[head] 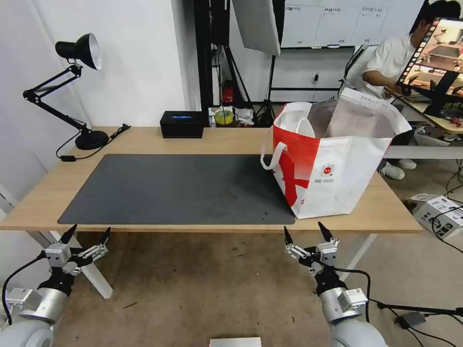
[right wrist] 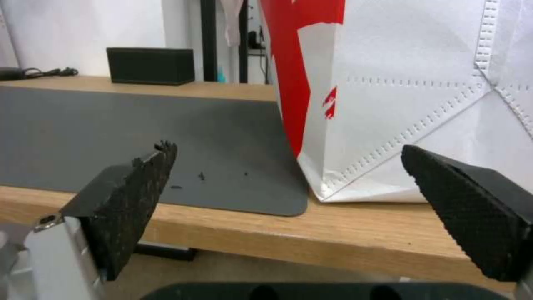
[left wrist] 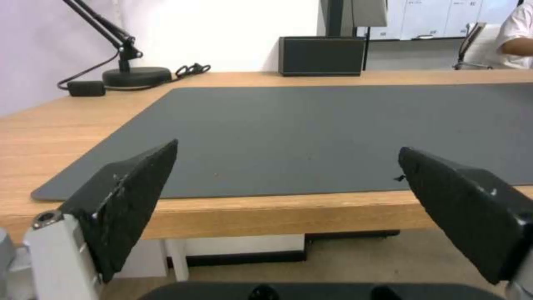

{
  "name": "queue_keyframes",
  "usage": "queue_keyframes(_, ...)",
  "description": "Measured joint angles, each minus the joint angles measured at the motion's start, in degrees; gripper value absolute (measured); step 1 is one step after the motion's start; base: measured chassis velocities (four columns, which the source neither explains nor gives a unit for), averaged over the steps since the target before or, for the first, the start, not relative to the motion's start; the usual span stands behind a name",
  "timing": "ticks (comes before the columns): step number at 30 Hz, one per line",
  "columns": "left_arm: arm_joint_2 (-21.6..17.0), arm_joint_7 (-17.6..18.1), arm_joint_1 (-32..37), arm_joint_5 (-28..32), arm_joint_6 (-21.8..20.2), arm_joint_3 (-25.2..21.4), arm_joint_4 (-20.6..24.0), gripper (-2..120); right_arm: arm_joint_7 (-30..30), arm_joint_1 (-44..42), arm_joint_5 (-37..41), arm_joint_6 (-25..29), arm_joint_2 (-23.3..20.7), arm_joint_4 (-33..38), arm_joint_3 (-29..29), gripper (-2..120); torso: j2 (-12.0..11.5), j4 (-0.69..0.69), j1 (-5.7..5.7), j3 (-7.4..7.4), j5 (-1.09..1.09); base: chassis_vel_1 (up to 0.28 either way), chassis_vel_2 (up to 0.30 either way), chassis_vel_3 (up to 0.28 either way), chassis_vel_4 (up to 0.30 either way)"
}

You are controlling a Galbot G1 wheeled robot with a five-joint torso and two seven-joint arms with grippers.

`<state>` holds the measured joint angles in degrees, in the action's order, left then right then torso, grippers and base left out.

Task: Pick up the trash from the table and place it into the takeout bag.

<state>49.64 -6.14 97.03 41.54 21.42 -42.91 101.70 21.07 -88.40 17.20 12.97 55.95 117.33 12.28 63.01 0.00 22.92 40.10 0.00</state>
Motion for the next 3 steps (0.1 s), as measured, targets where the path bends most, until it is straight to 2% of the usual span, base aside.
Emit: queue_keyframes(3,0.0,0.0,0.0,0.0,0.0,0.0,0.0,100,0.0,0.0,0.0,0.0,0.0,0.0,0.0,100,0.0,0.0,0.0,0.0,0.0,0.0,0.0,0.0,0.0)
